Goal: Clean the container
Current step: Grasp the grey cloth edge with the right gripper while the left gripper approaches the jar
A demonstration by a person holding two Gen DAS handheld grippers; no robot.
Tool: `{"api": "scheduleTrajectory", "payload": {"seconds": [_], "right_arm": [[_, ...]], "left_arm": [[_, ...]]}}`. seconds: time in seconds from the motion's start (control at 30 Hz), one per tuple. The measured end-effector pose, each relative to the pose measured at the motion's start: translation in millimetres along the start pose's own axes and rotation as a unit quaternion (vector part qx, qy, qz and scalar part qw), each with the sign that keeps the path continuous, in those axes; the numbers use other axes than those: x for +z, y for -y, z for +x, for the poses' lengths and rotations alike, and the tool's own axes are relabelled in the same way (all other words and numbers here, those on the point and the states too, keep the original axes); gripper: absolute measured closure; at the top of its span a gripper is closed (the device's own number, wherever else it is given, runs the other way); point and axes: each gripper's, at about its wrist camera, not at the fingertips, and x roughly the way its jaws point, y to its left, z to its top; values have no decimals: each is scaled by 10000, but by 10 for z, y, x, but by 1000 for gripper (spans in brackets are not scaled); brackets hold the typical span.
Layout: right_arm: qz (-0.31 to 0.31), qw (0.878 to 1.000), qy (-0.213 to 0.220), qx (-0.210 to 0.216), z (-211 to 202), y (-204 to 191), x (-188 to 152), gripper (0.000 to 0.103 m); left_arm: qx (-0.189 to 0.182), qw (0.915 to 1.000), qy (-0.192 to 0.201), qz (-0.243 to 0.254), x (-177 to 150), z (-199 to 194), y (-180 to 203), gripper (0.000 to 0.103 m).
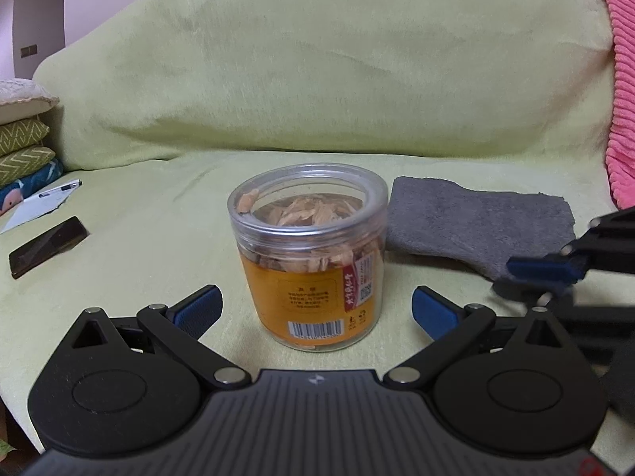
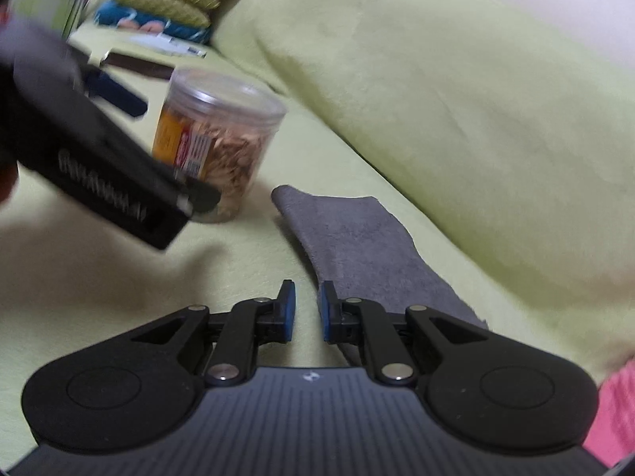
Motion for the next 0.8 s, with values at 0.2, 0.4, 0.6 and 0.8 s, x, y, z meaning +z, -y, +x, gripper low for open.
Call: {"api": "scheduleTrajectory", "payload": {"seconds": [0.2, 0.4, 0.6, 0.8], "right_arm": [[-530, 9985, -3, -137, 159, -76, 80, 95], [-1059, 9940, -6, -274, 318, -153, 159, 95], [-1242, 9908, -32, -540, 468, -223, 45, 95], [-1144, 9916, -22, -603, 487, -195, 23, 95]], "left_arm": [[-116, 9994, -12, -331, 17, -1, -127, 1], [-114, 9993, -50, -363, 3, -2, -175, 1], [-101, 9995, -37, -312, 10, -1, -170, 1], [-134, 9994, -77, -296, 6, 24, -205, 1]]}}
